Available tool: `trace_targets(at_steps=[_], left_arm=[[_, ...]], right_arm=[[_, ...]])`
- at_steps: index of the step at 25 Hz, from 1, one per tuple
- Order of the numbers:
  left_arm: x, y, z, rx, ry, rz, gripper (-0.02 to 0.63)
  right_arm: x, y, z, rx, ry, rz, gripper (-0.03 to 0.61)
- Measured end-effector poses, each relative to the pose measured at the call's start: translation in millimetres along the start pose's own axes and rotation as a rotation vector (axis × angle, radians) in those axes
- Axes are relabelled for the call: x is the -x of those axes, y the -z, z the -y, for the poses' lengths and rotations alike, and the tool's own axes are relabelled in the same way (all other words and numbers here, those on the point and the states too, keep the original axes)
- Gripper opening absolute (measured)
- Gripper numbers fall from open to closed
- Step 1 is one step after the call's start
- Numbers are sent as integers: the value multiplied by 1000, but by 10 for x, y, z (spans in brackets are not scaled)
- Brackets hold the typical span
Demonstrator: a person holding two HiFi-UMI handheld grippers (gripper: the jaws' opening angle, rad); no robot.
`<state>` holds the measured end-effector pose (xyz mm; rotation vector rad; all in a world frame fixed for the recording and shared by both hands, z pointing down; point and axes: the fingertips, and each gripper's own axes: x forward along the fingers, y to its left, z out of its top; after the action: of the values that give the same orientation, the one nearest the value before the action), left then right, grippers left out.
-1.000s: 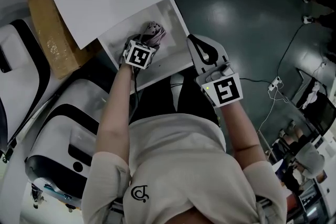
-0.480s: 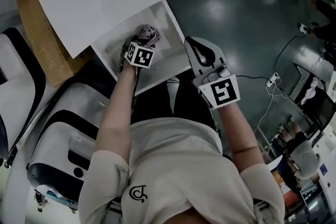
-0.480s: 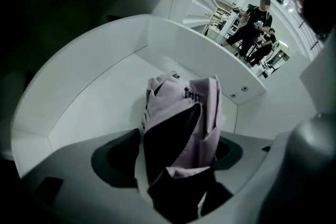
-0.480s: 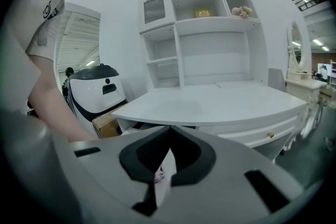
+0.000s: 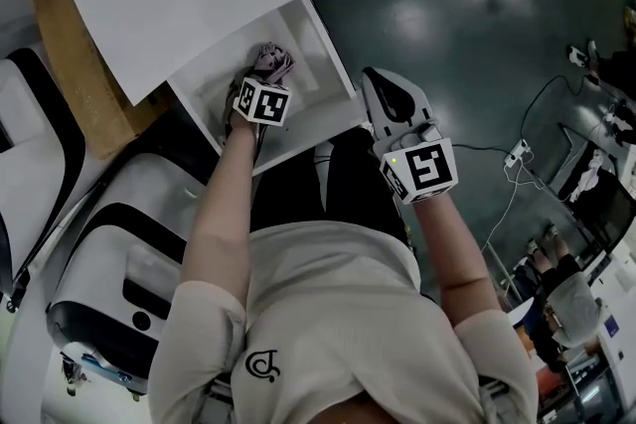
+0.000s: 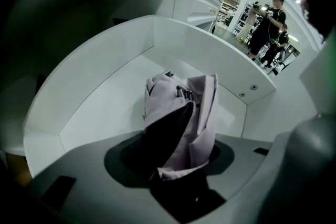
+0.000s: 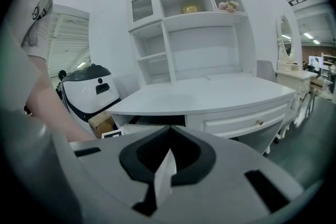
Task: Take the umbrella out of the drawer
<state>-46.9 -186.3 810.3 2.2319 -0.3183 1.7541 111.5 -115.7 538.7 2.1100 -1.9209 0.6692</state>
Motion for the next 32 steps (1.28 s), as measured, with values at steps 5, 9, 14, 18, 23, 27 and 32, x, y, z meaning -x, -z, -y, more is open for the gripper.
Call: trace_targets(at_steps=[5, 9, 14, 18, 23, 27, 32], left_arm=[[99, -5, 16, 20, 65, -16, 225], [302, -80, 69, 28, 95, 13, 224], [633, -260, 127, 28, 89, 96, 224], [960, -415, 218, 18, 90, 171, 224], [1496, -610, 216, 24, 54, 300, 224], [2048, -801, 170, 42, 10, 440, 224], [2716, -982, 63, 56, -66, 593, 224]], right_arm=[[0, -73, -64, 14, -38, 15, 6], [39, -232, -116, 28, -67, 45, 6], [89, -453, -194, 61, -106, 78, 6], [132, -659, -258, 87, -135, 111, 6], [192, -932, -404, 139, -175, 162, 6], [234, -1118, -524, 156, -202, 195, 6], [267, -1332, -664, 169, -234, 230, 6]])
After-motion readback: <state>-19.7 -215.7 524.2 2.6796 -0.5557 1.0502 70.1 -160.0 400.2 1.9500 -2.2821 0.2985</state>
